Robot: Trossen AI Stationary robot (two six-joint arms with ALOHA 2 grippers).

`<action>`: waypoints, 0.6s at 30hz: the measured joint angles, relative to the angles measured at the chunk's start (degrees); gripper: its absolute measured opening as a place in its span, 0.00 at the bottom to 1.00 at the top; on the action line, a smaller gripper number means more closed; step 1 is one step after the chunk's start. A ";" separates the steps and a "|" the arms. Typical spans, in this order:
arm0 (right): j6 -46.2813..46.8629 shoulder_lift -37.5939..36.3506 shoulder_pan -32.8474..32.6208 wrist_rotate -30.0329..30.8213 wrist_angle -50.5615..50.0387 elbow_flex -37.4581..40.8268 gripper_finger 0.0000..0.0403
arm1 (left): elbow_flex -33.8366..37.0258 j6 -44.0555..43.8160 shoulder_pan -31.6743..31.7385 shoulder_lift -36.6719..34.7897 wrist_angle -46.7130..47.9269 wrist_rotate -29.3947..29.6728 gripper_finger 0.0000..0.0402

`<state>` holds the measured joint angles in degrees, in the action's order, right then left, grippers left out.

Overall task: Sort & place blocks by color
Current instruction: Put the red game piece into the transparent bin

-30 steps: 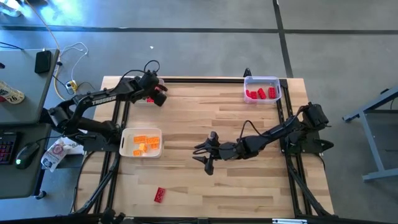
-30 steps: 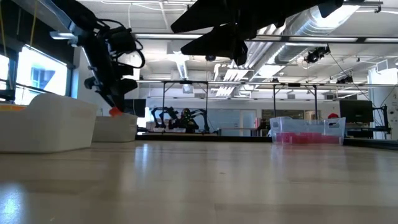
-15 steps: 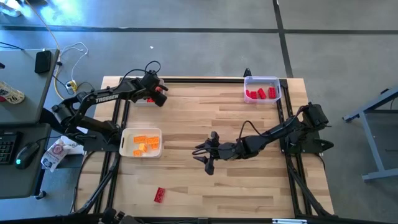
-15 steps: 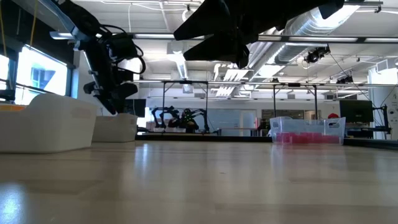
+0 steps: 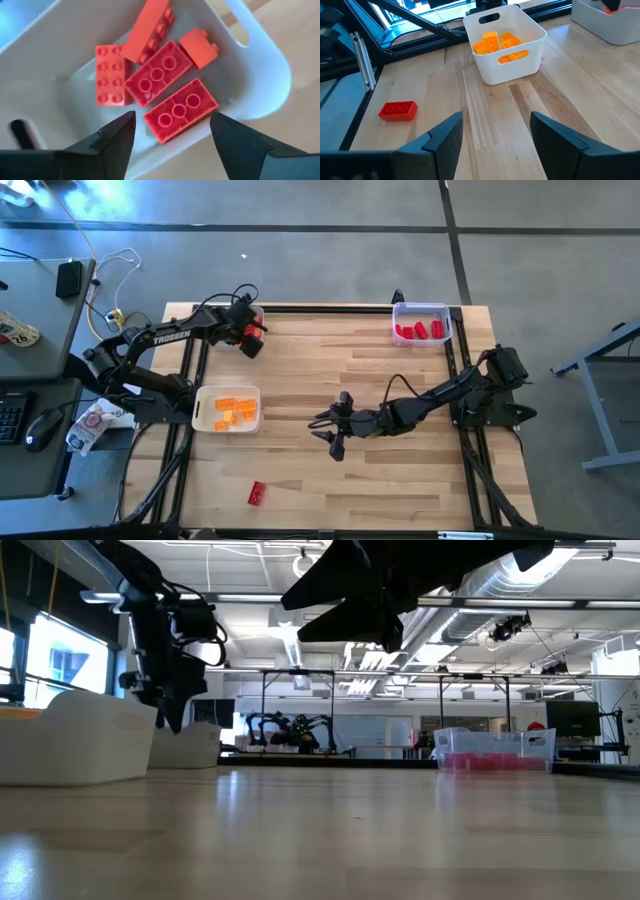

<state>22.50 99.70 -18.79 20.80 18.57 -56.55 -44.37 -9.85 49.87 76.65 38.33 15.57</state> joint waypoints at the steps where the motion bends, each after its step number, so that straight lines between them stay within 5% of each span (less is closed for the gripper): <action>1: 0.00 0.00 0.00 0.00 0.00 0.00 0.54 | -1.02 -0.10 0.00 0.01 1.63 0.00 0.60; 10: 0.00 0.00 -0.15 0.00 0.00 0.00 0.54 | -10.42 -3.65 -3.00 -0.16 17.70 -0.20 0.60; 18: -0.49 0.00 -0.92 0.00 -0.69 0.00 0.54 | -10.66 -10.87 -12.57 -4.21 24.76 -5.54 0.61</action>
<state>22.01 99.70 -19.70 20.80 17.88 -56.55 -55.02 -20.72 37.30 72.45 63.09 10.04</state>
